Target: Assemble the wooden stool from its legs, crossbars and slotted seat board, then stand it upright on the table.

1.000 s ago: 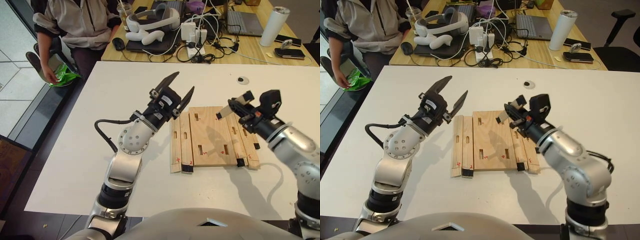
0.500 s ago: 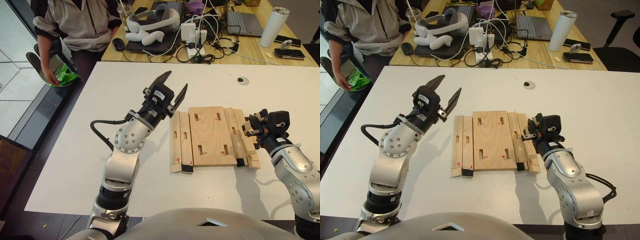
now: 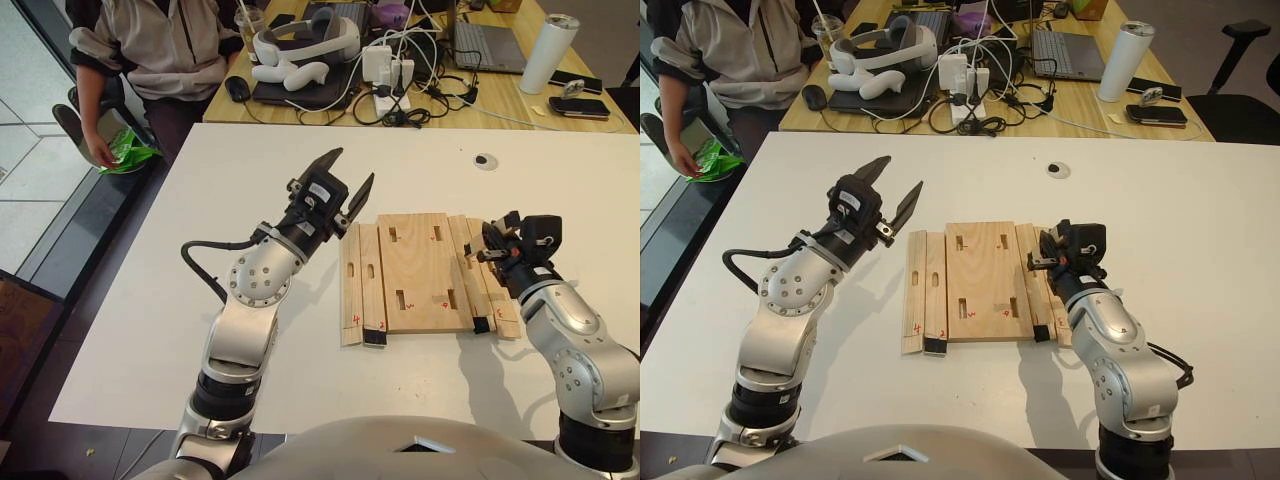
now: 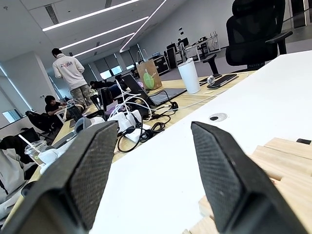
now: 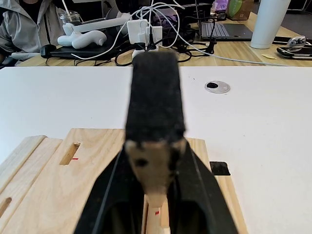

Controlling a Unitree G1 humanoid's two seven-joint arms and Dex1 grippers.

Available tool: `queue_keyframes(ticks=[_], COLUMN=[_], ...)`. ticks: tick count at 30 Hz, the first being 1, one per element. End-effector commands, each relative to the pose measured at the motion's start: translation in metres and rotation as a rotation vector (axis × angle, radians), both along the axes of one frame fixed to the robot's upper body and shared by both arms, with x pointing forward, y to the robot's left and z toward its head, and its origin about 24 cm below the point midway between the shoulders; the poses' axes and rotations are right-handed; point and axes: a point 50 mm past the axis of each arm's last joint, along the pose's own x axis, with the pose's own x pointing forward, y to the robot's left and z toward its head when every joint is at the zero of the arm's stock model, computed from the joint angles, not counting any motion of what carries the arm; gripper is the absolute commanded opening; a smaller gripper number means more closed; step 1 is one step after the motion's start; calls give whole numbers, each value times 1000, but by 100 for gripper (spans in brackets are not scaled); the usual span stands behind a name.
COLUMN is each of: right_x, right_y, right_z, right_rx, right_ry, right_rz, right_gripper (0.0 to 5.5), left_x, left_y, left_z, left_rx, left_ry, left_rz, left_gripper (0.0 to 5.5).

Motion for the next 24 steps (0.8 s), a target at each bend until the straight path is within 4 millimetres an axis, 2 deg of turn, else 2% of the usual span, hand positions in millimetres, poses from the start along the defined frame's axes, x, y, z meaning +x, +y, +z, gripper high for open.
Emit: queue_keyframes(ticks=[1,9,15,20,24], right_x=[-6,0,2,1,8], right_y=[2,2,2,-2,-3], right_z=[-8,-5,-2,-7,-8], right_rx=[-6,-58,-146,-133,-108], right_ry=[51,25,4,24,12], right_rz=[-31,3,59,38,14], right_gripper=[38,38,38,38,38], left_x=[-2,2,1,-1,1], left_y=[3,15,27,32,33], left_z=[-5,-14,-20,-25,-24], left_rx=[-102,-324,-351,-387,-359], left_ry=[97,296,342,380,365], left_rz=[84,317,413,456,443], left_gripper=[275,275,275,275,275])
